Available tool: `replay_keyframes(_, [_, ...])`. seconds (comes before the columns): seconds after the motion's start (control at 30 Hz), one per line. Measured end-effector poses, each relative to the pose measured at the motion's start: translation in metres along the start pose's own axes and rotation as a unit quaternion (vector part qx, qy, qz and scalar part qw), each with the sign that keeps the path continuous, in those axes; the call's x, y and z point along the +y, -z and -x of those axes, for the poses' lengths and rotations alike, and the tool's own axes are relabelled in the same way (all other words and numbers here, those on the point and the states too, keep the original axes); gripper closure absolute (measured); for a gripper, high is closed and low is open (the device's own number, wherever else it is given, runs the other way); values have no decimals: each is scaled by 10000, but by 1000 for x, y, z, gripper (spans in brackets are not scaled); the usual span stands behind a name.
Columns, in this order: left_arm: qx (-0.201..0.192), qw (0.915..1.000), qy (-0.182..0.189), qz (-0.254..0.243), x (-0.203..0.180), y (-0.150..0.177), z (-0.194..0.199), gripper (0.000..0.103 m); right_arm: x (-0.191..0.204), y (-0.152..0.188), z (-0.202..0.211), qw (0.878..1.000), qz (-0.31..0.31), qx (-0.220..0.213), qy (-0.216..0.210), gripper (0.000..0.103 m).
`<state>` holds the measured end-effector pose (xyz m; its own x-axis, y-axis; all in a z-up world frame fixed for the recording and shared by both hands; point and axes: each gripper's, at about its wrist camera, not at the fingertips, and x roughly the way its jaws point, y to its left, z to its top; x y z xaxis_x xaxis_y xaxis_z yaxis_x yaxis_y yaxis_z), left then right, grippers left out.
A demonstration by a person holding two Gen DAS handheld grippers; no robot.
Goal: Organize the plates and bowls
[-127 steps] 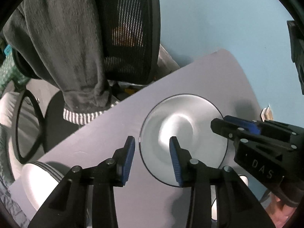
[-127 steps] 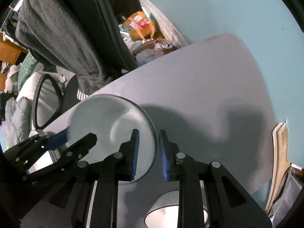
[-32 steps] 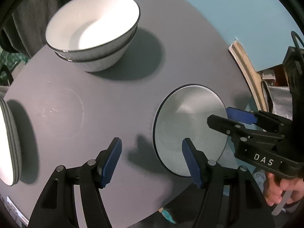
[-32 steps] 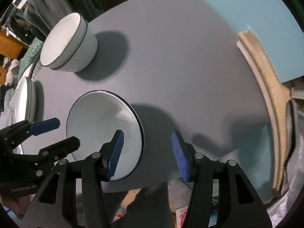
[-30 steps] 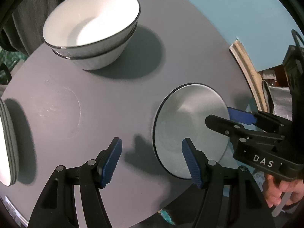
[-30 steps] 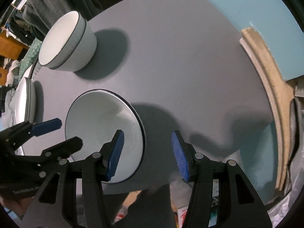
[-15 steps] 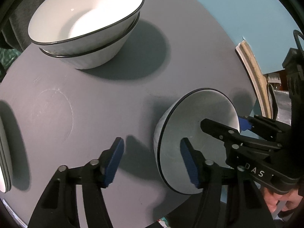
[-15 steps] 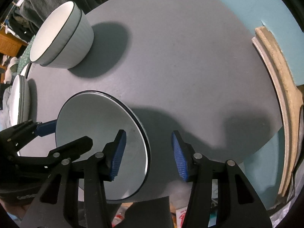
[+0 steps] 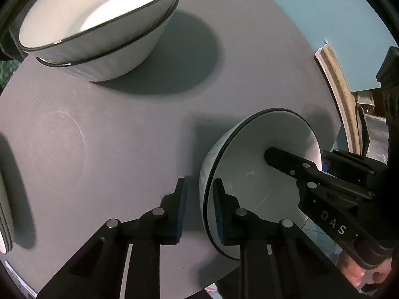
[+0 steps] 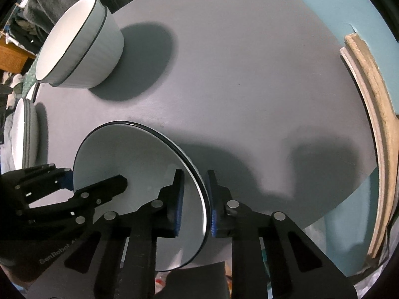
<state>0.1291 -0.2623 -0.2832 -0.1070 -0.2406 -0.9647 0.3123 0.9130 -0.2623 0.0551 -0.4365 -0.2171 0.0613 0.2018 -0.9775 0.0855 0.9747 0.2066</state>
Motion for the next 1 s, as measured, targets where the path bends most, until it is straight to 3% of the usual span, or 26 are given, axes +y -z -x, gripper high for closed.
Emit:
replay_keyframes(0.17, [84, 9999, 73, 34, 0, -4, -2, 90, 3, -5, -1, 9999, -121, 46, -50, 89])
replay_keyframes(0.5, [112, 9999, 20, -13, 8, -1, 2, 90, 1, -27, 5, 9994, -211, 99, -257, 90])
replay_keyframes(1.0, [-127, 9966, -202, 791, 40, 10, 12, 90, 62, -52, -15, 9955, 813, 267, -395, 91])
